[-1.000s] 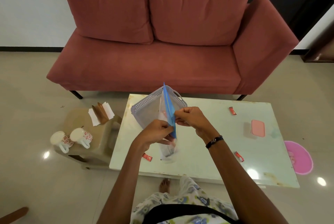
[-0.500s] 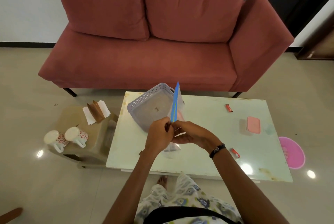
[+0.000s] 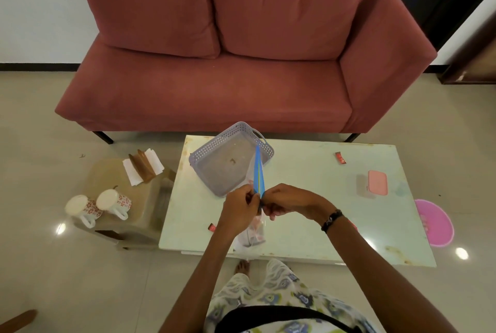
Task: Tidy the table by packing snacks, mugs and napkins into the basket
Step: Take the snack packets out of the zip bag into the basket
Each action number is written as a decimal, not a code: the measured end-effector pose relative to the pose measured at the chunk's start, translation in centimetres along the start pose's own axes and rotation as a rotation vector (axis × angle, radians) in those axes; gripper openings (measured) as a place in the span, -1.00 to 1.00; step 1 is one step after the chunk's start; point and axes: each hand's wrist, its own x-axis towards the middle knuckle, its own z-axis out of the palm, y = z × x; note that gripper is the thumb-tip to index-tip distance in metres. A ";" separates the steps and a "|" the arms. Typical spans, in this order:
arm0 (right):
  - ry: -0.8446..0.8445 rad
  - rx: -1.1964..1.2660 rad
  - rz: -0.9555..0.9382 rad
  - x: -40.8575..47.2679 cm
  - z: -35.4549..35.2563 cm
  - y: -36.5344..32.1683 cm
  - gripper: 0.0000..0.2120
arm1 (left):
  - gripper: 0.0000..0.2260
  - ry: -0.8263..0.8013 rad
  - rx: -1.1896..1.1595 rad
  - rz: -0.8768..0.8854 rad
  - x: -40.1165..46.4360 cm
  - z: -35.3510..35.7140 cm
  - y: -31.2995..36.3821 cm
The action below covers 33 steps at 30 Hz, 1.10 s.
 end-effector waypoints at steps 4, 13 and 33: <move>0.097 0.170 -0.155 0.0 1.0 1.6 -0.72 | -0.76 -0.342 -0.313 -0.292 -0.1 -1.3 0.6; 0.005 0.338 -0.084 -0.3 1.2 2.6 -0.74 | -0.73 -0.263 -0.452 -0.179 -1.1 -0.2 0.1; 0.329 0.707 -0.401 -0.8 4.6 2.6 -0.66 | -0.73 -0.038 -0.752 -0.051 -1.7 1.2 1.4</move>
